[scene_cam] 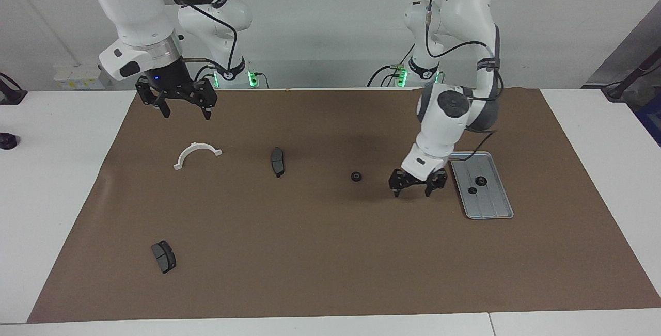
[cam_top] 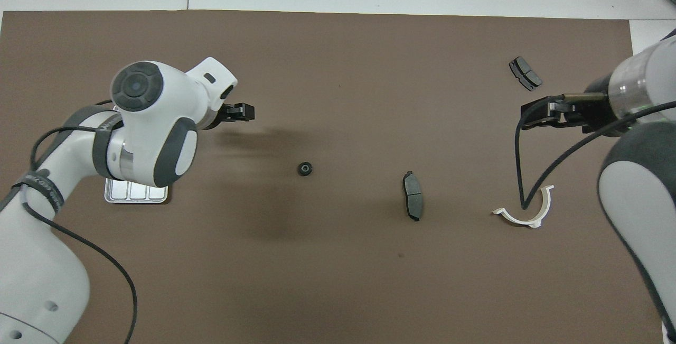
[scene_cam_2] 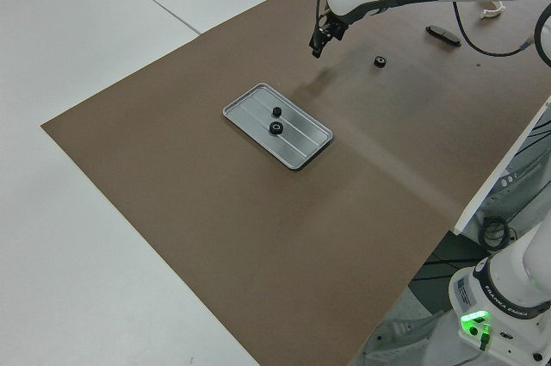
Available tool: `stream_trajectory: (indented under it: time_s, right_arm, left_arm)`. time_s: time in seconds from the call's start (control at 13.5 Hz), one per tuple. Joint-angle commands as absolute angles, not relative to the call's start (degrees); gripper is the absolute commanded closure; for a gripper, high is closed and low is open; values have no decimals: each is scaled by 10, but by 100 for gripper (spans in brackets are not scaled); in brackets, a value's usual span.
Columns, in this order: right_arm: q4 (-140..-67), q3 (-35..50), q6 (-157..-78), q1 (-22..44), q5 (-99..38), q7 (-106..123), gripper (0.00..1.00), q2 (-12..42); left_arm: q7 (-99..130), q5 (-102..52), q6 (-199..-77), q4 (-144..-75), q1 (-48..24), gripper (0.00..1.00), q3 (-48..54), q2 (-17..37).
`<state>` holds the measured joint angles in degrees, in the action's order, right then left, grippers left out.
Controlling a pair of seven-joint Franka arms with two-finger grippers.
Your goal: Place bearing gear from tray to pile
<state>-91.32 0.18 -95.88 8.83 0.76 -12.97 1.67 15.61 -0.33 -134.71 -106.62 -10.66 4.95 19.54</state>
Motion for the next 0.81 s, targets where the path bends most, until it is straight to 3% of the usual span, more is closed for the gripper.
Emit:
stream_trajectory:
  time_s: [0.0, 0.3, 0.74]
  right_arm:
    - [-932, 2, -1011, 137, -1, -191, 0, 39]
    - [-933, 2, -1103, 228, -1, -307, 0, 109]
    - [-926, 2, -1243, 316, 11, -416, 0, 218]
  left_arm:
    - [107, -4, -1332, -1071, -43, 0, 59, 187]
    - [69, -4, -1333, -1100, 17, 10, 58, 180]
    - [51, -5, -1336, -1141, 43, 36, 58, 165]
